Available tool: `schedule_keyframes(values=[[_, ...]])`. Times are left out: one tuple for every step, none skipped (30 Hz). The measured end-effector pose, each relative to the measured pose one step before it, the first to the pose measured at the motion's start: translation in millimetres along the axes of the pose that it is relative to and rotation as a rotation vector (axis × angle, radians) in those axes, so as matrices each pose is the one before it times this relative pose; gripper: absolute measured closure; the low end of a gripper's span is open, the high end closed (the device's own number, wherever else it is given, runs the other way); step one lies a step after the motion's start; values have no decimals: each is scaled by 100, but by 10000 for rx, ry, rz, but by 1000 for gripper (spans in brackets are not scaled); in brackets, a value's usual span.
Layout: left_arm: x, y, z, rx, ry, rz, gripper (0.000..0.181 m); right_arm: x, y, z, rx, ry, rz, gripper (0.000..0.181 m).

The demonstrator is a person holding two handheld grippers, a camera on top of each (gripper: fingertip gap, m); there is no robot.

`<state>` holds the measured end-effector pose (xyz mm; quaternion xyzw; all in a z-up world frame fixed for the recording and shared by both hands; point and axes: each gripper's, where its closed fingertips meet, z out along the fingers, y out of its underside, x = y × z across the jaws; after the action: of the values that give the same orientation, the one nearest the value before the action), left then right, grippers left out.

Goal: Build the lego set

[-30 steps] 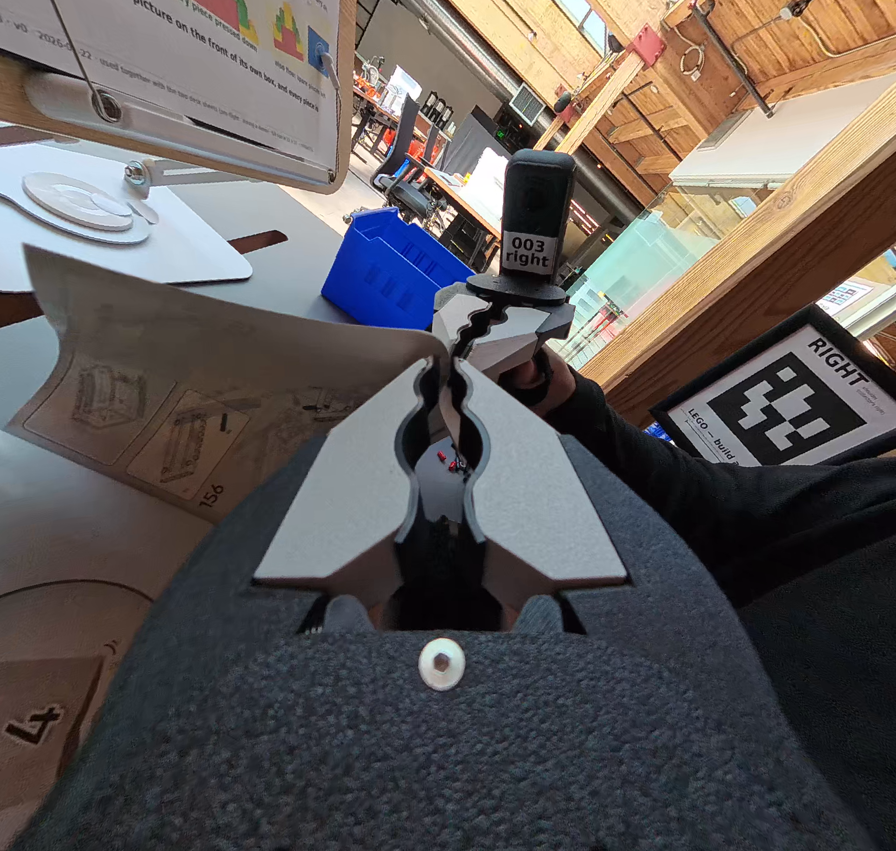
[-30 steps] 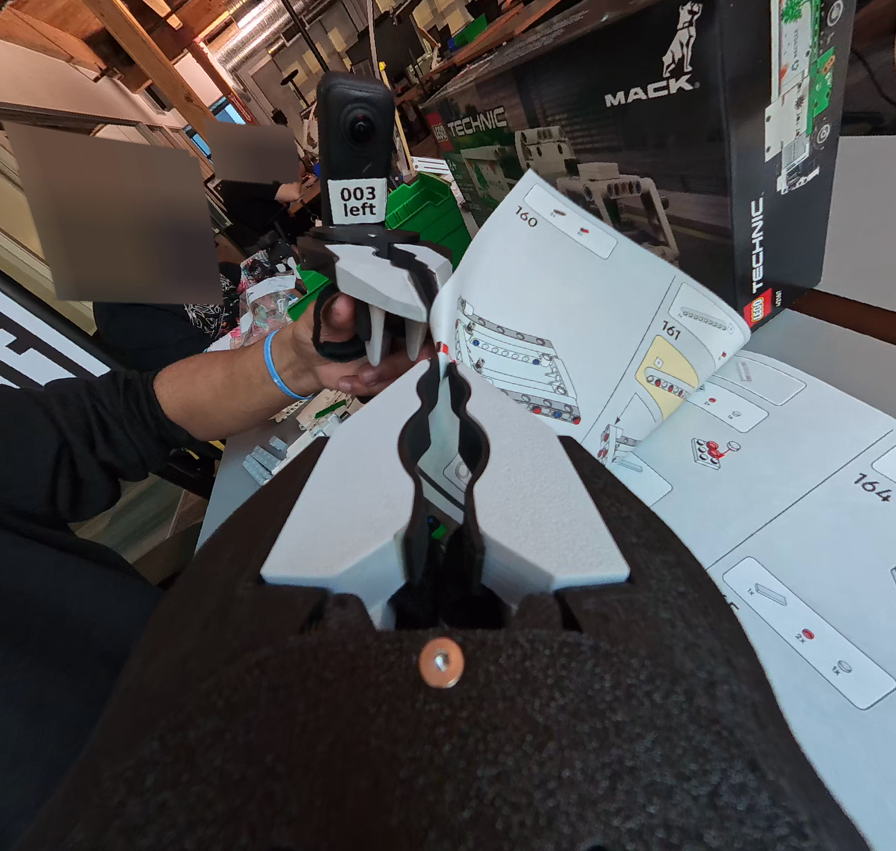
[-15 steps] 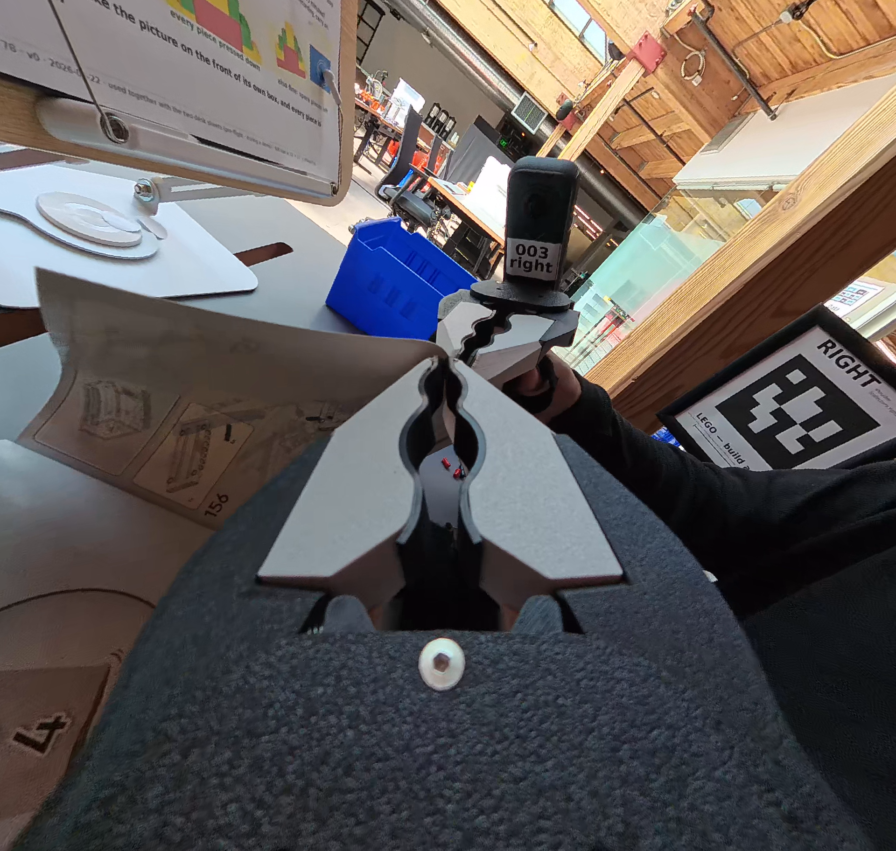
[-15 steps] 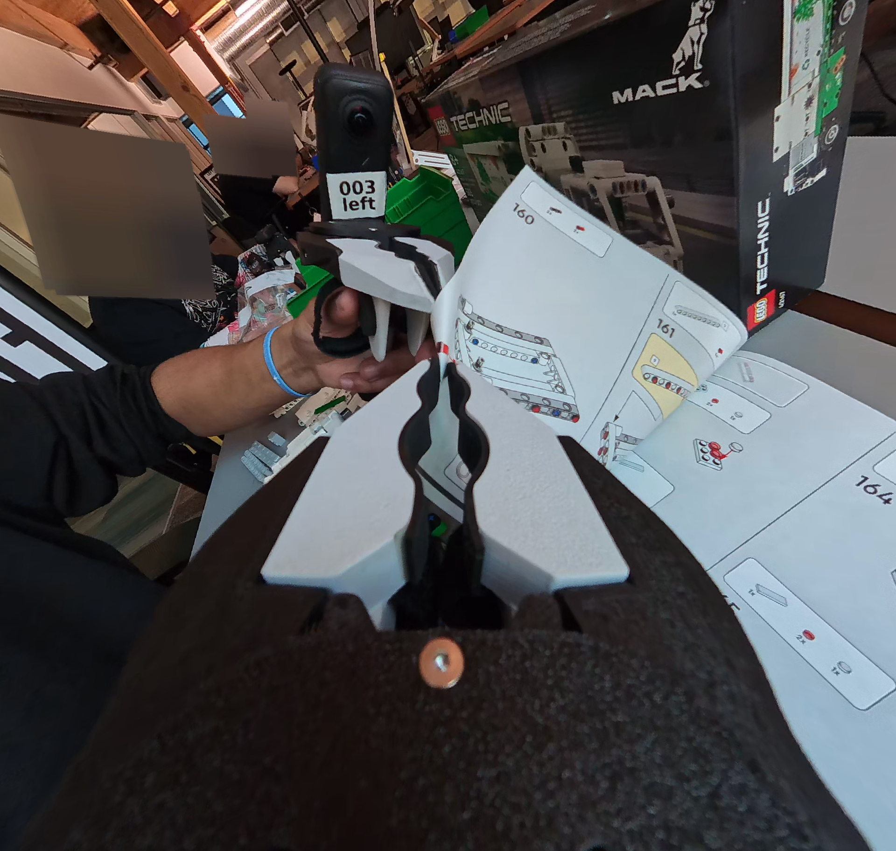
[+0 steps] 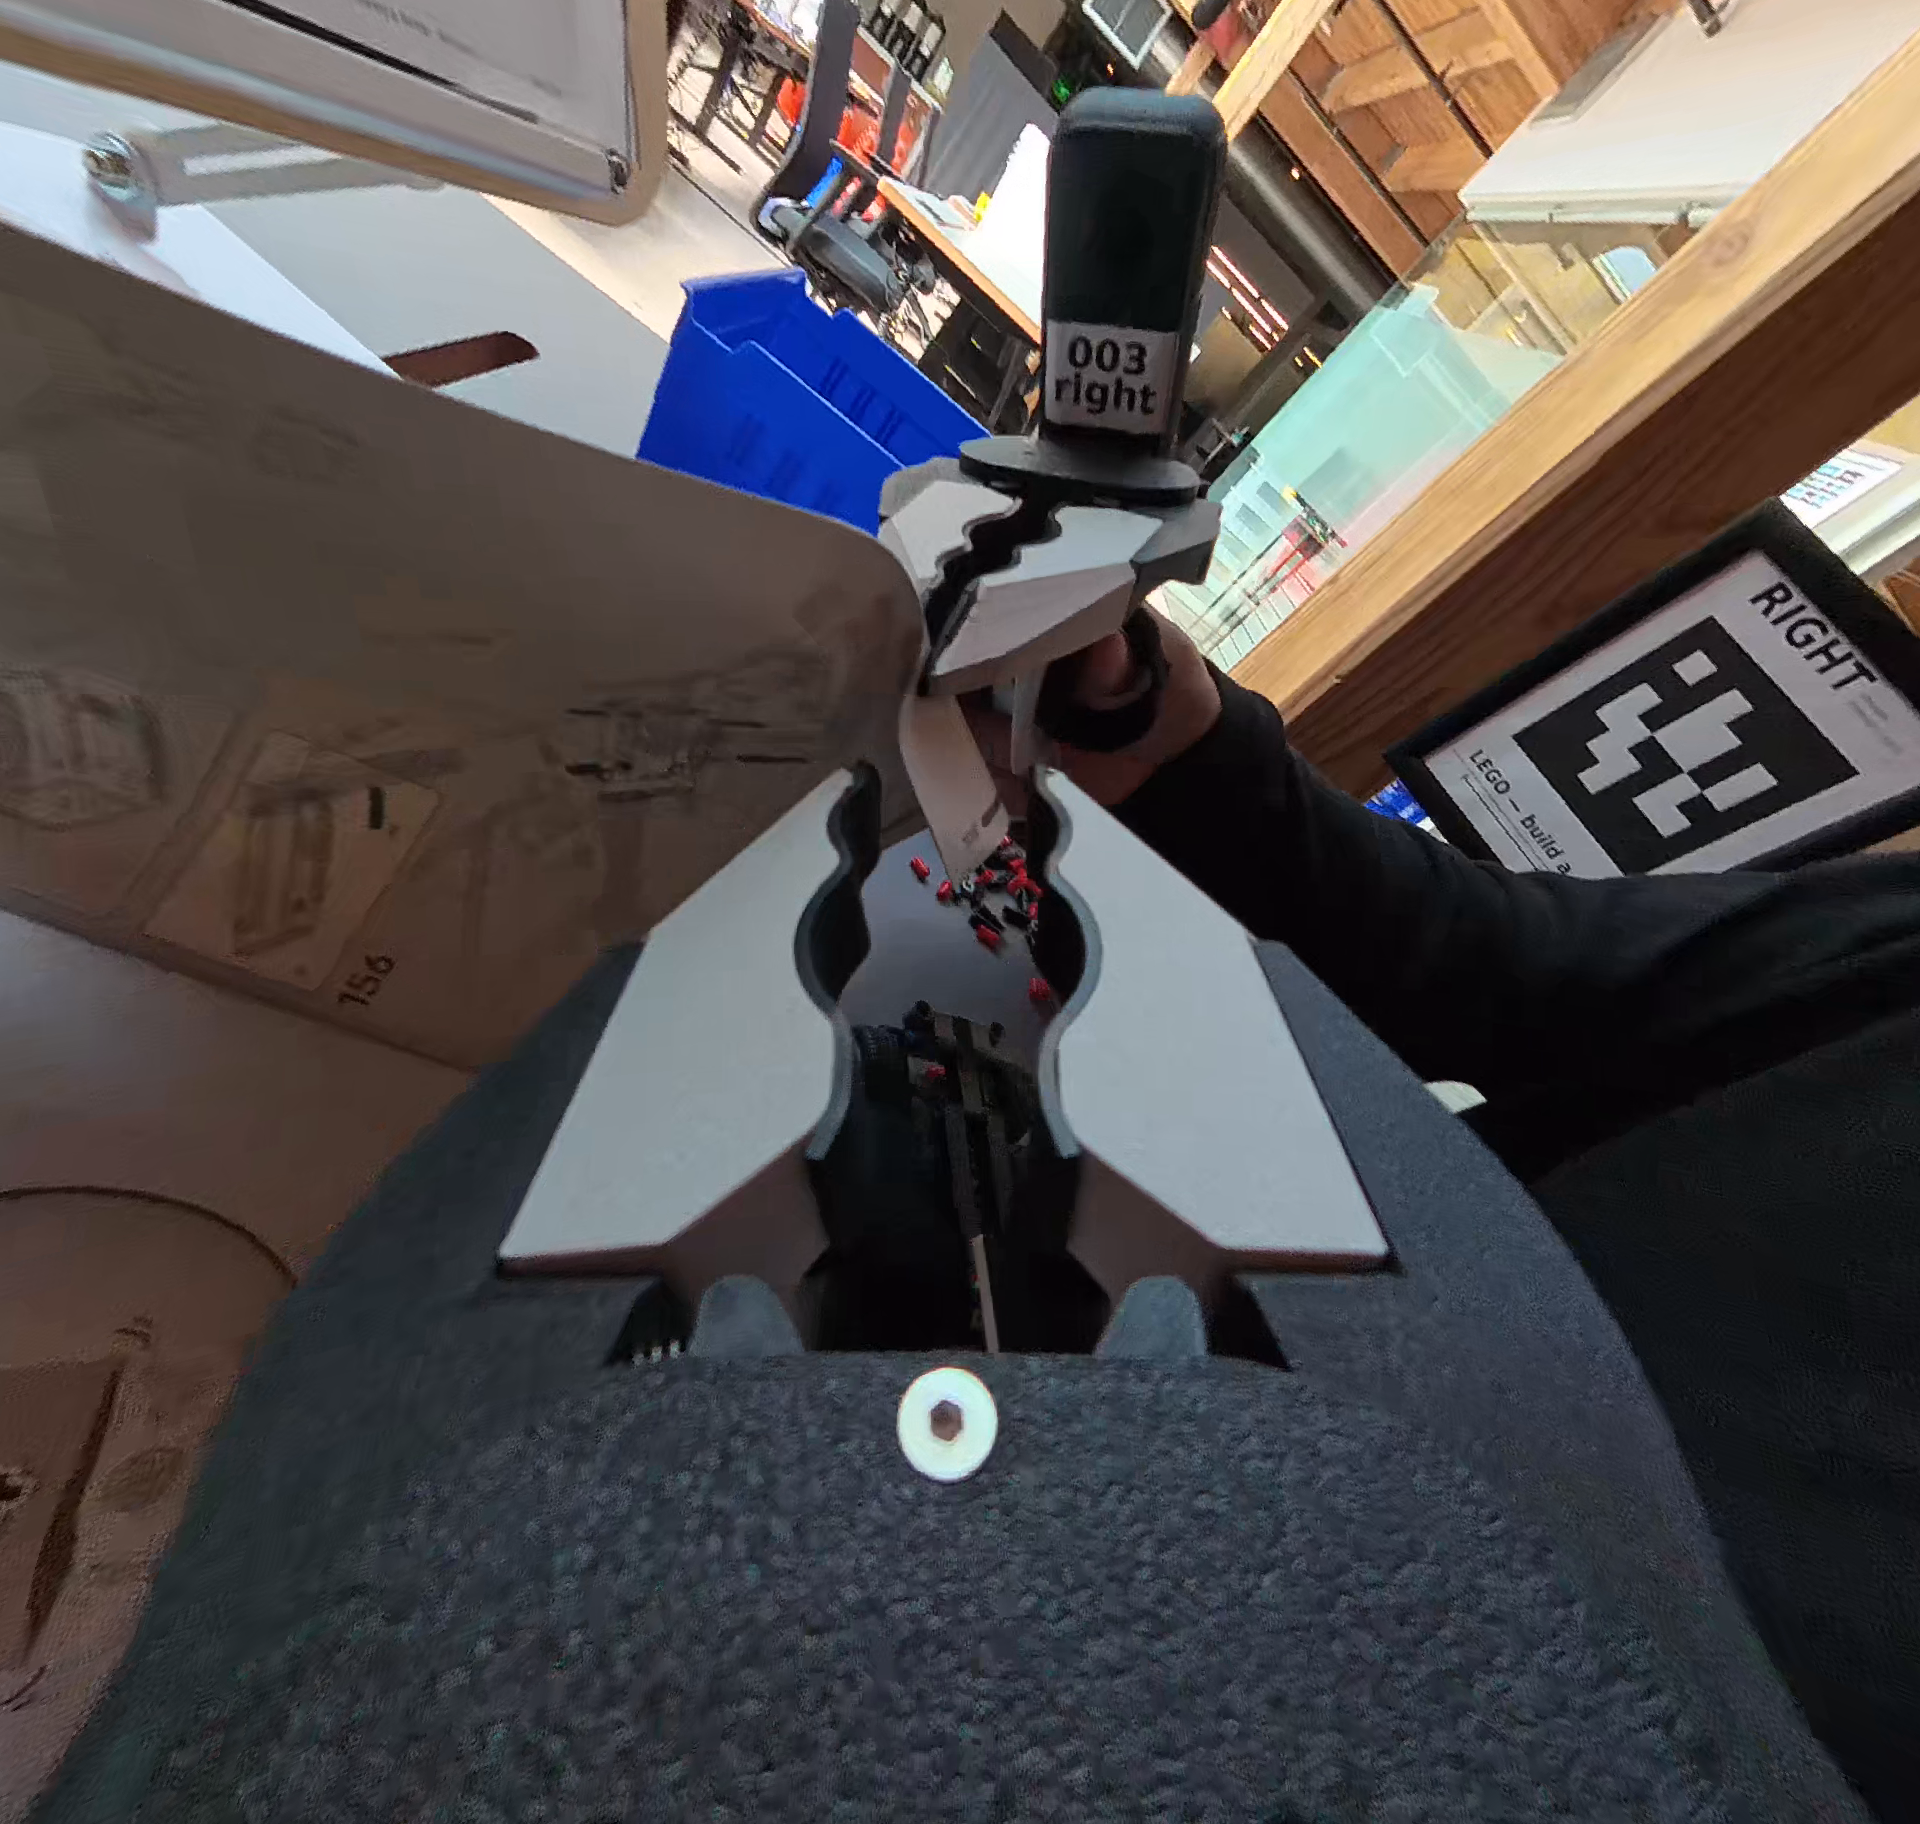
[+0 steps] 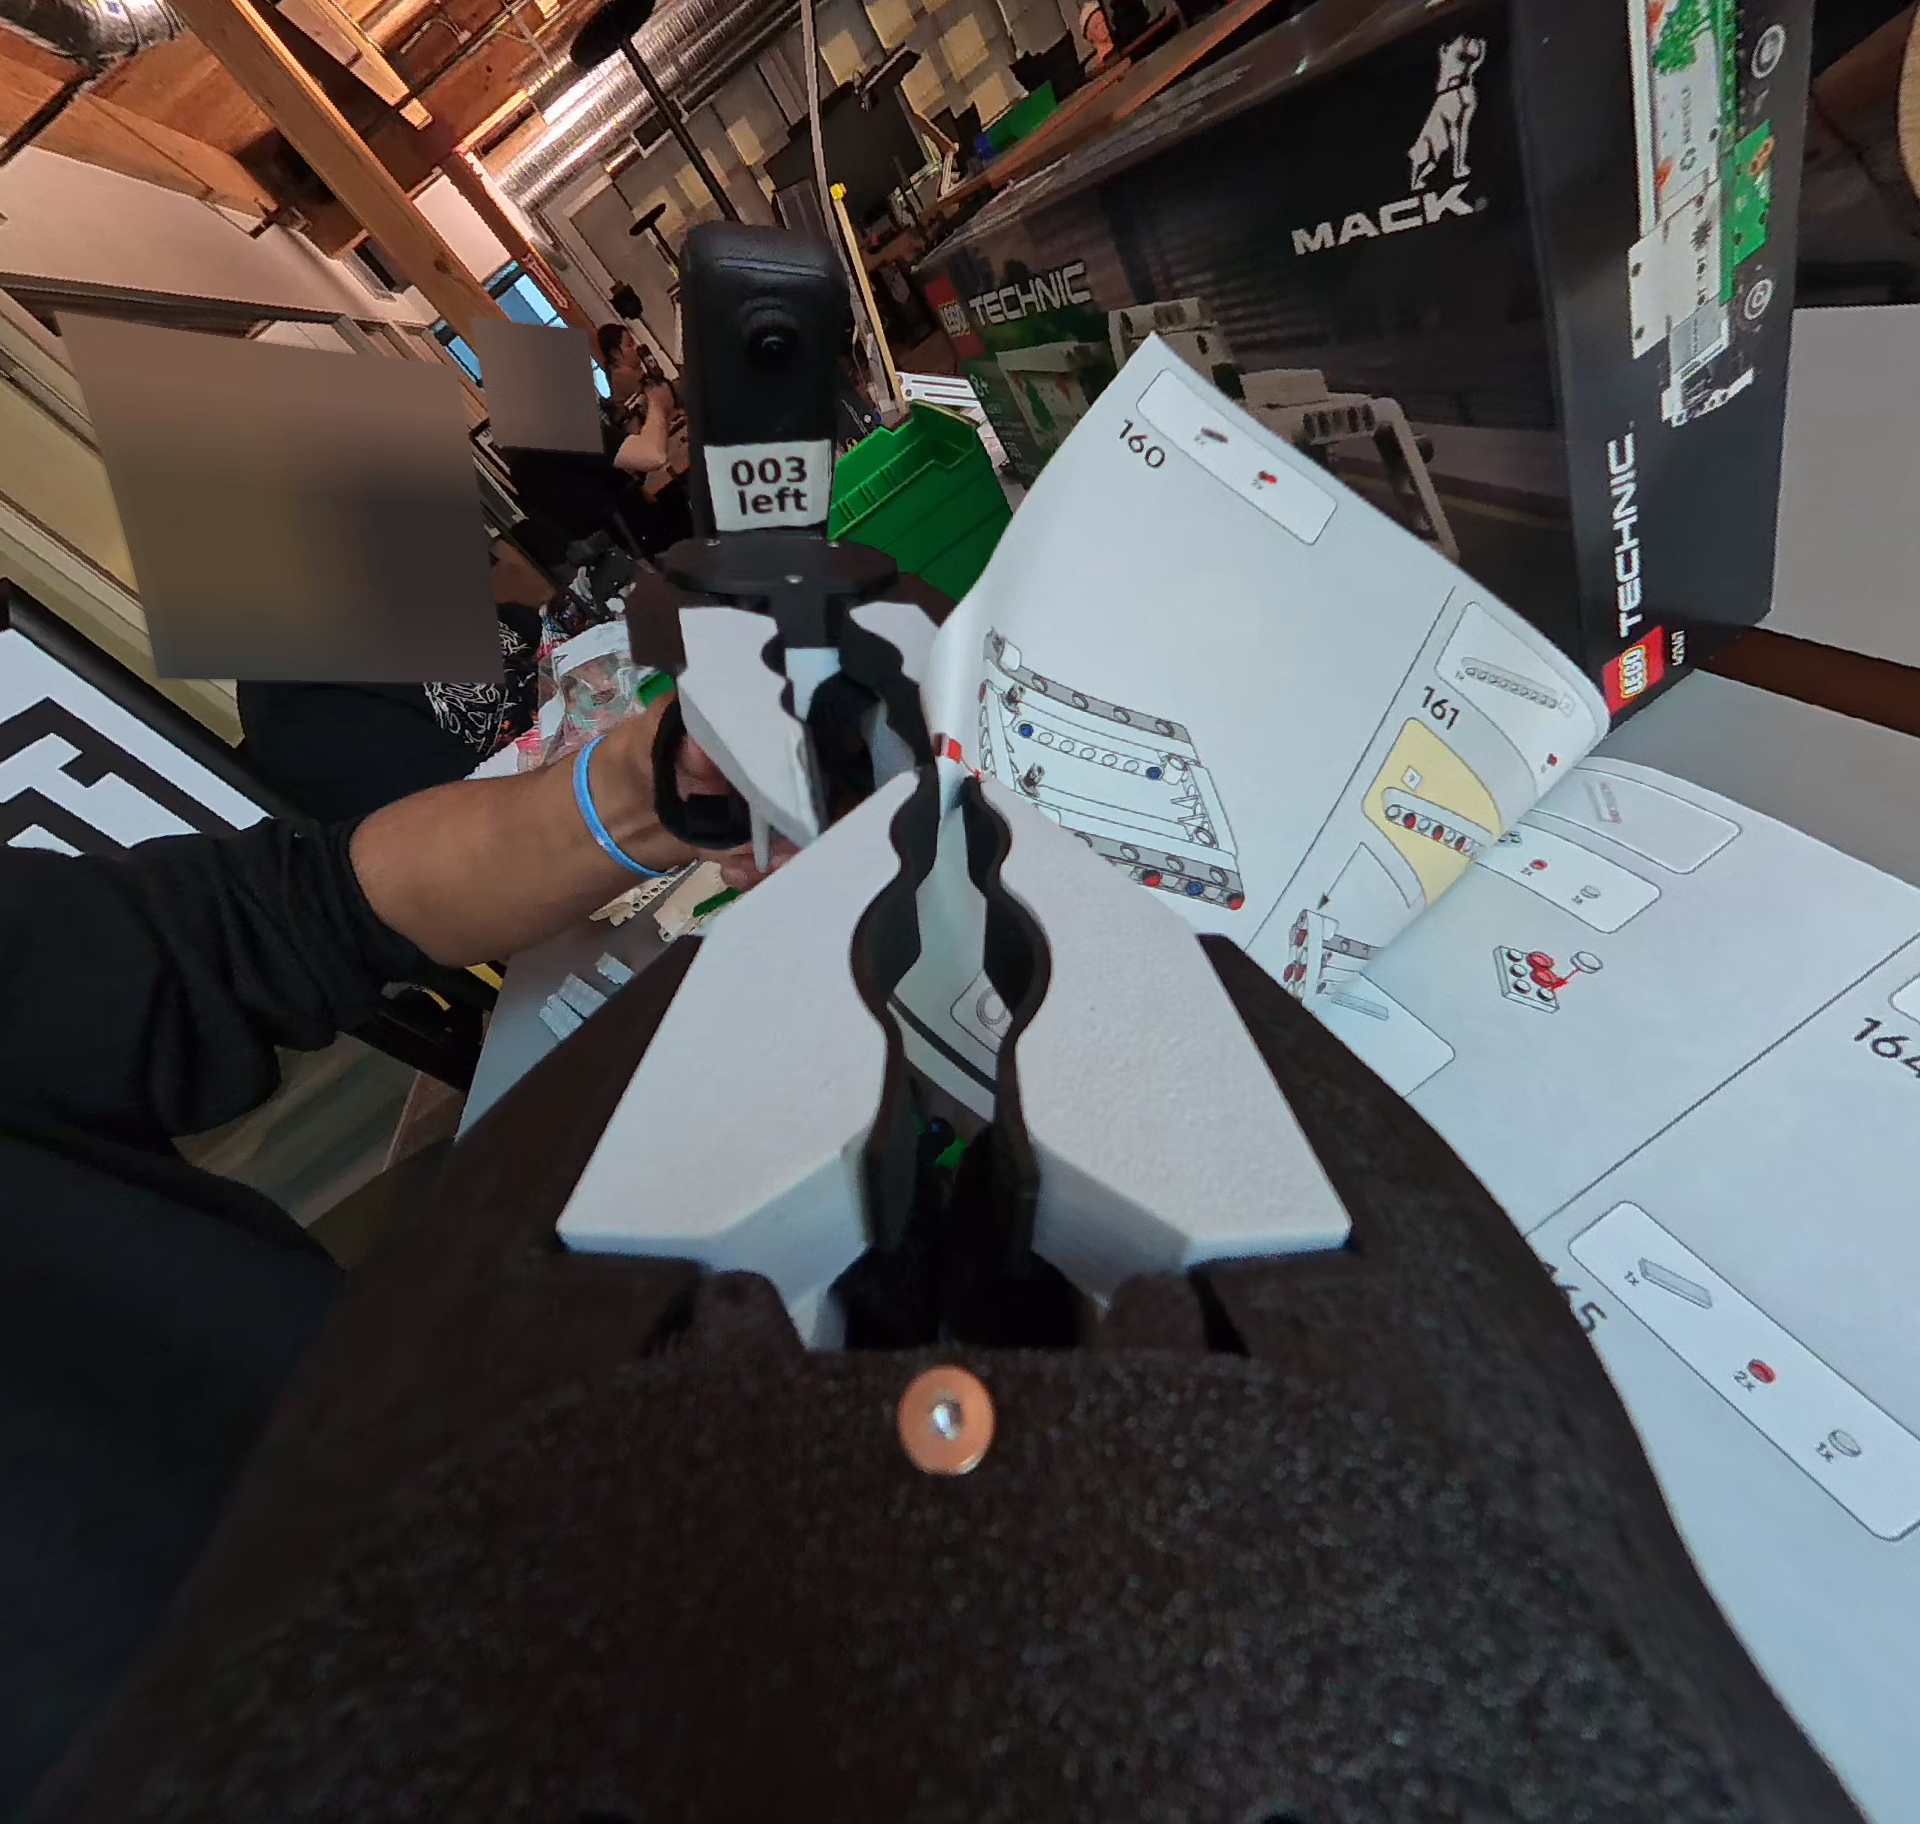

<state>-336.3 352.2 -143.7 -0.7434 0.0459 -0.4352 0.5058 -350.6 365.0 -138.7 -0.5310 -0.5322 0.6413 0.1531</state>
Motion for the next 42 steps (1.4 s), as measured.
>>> schedule_keyframes(values=[[181, 354, 186, -136, 92, 70, 156, -89, 22, 158, -19, -49, 7, 178], [-8, 205, 151, -52, -49, 121, 160, -62, 25, 157, -30, -33, -1, 178], [-177, -19, 99, 59, -172, 104, 168, -14, 51, 124, -46, -4, -11, 178], [-70, -82, 42, 70, -85, 61, 173, 17, -7, 61, -7, 21, -23, 178], [45, -39, -9, 30, 28, 13, 176, 5, -61, -11, 29, -9, 6, 178], [83, -61, -53, 34, 75, -21, 178, 4, -22, -40, 6, -20, 33, 178], [64, -33, -93, 24, 71, -31, 178, 51, -5, -82, 1, 7, 6, 177], [-13, -10, -102, 13, 7, -5, 179, 97, 15, -106, 1, 39, -5, 177], [-36, -36, -115, 40, -21, 35, 181, 65, 29, -102, -2, 5, 6, 177], [63, -17, -114, 34, 24, 33, 181, 17, 32, -86, -9, -32, 34, 176], [73, 21, -84, 10, 39, -2, 181, 12, 46, -47, 1, -27, 29, 176], [48, 38, -64, 5, 29, -9, 181, 9, 58, -43, -12, -18, 4, 176], [32, 85, -37, -9, 24, -9, 181, -9, 12, -34, 0, -17, -10, 176], [51, 86, -45, 5, 49, -20, 181, 8, 1, -27, 21, -18, 8, 176], [45, 58, -38, 32, 53, -38, 181, 3, 22, -15, 6, -33, 30, 176], [-44, 70, -53, 20, 3, -44, 181, 8, 38, -9, 1, -49, 46, 176], [-107, 74, -52, 5, -33, -10, 181, -28, 65, 28, 9, -79, 100, 176], [-64, 41, -37, 19, -11, 23, 181, -16, 48, 0, 14, -89, 142, 175], [-14, -38, -57, 55, 13, 4, 181, -10, -21, -35, 29, -77, 114, 173], [-85, -104, -75, 92, -38, -9, 181, -205, 48, -29, -20, -164, 28, 168], [-88, -105, -85, 80, -39, 10, 181, -321, 237, 59, -132, -176, -13, 160], [21, -16, -45, 13, 44, 2, 181, -100, 357, 130, -204, -11, -19, 155], [51, 59, 3, -28, 46, -13, 181, 196, 322, 124, -220, 185, -103, 155], [36, 67, 25, -17, 23, 12, 181, 427, 117, 43, -78, 350, -212, 160], [85, 38, 42, 1, 32, 28, 181, 335, 84, 24, -71, 248, -153, 166], [39, 3, 23, 6, -3, 13, 181, 126, 29, 16, -43, 44, 11, 168], [-9, -22, -14, 23, -25, 2, 181, 22, -166, -60, 76, -64, 118, 170], [31, -80, -67, 48, 1, -8, 181, 61, -201, -116, 133, -47, 87, 176], [0, -91, -101, 48, 0, -20, 181, 162, -109, -153, 70, 22, 31, 181], [27, -50, -118, 24, 15, -12, 181, 304, -96, -155, 75, 124, 44, 181], [7, -22, -104, 3, 5, 0, 181, 104, -24, -110, 56, -15, 33, 181], [-106, -14, -100, 9, -70, 20, 181, 7, 61, -73, -7, -51, 67, 181], [-143, -46, -84, 23, -93, 27, 181, 35, 88, -33, -28, 34, 22, 181], [-140, -97, -46, 54, -69, 2, 181, -415, 77, 1, -33, -131, -157, 180], [-120, -161, -35, 81, -29, -45, 181, -839, 77, 130, -33, -280, -328, 171], [-105, -170, -2, 80, 0, -96, 181, -422, 237, 205, -152, 58, -412, 158], [-102, -106, 49, 44, 27, -129, 181, -73, 639, 279, -438, 325, -621, 148], [-80, -29, 112, -7, 43, -123, 181, 275, 671, 254, -522, 607, -792, 144], [-103, 10, 156, -18, 9, -80, 181, 296, 210, 124, -228, 700, -848, 148], [-23, 5, 182, -12, 30, -28, 181, 244, 30, 19, -108, 646, -779, 153], [-22, -27, 183, 3, 4, -32, 181, 462, 136, -48, -249, 702, -710, 155], [-121, -49, 172, -1, -76, -32, 181, 313, 88, -56, -202, 530, -522, 157]])
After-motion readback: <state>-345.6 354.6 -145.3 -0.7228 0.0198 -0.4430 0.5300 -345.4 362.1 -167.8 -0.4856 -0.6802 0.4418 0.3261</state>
